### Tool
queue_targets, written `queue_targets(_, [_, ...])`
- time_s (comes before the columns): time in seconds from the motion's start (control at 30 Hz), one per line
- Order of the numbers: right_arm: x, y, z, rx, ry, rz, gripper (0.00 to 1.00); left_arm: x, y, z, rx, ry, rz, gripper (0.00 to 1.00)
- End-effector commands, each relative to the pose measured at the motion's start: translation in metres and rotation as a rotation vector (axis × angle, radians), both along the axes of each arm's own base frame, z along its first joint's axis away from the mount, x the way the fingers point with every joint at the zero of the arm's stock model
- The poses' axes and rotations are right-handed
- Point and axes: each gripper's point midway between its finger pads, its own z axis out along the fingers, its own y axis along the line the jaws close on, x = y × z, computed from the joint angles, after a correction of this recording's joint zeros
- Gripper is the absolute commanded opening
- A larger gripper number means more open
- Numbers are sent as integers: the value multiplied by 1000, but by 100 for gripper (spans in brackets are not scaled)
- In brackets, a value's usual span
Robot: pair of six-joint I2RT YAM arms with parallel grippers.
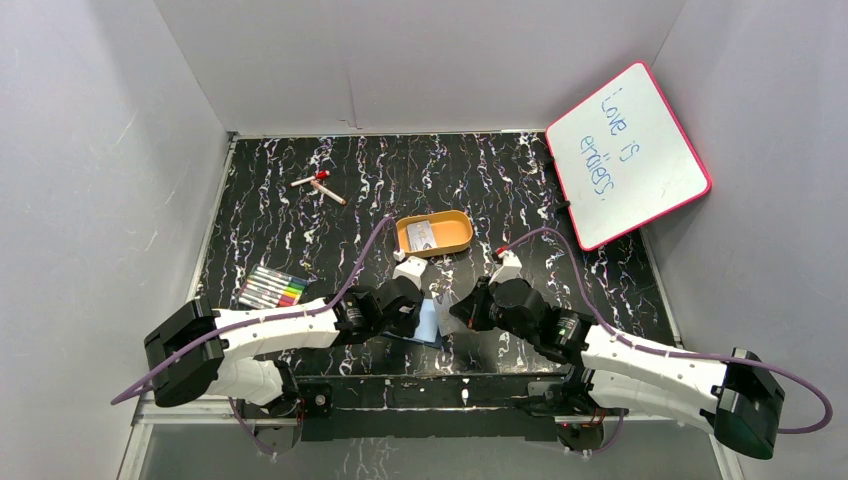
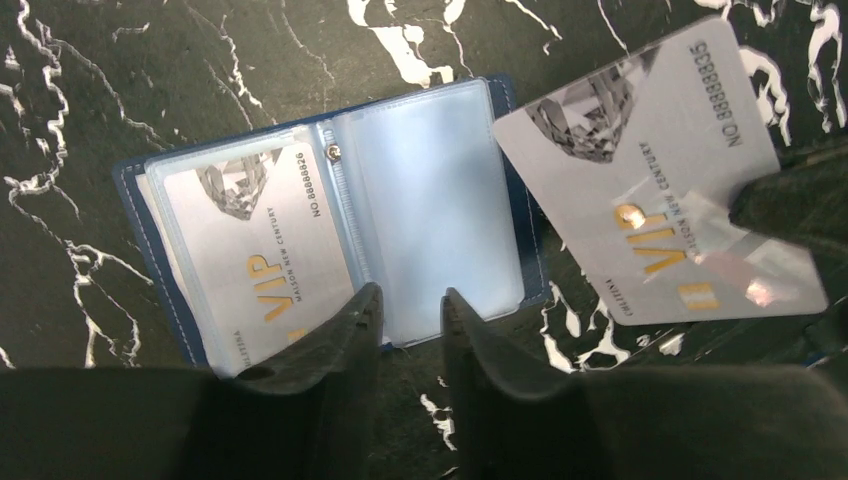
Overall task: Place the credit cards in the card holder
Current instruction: Turn over the card slot in the card holder.
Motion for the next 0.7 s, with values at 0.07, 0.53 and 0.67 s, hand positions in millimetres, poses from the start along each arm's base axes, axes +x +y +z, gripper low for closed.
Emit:
queue_targets(0.07, [7, -3, 13, 27, -42, -34, 0, -1, -13, 7, -33, 10, -31, 51])
queue_targets(0.53, [7, -13, 10, 2, -41, -55, 0, -8, -13, -35, 97, 86, -93, 44])
queue_targets(0.67, [6, -13, 9, 0, -40, -55, 0, -8, -13, -34, 79, 83, -80, 22])
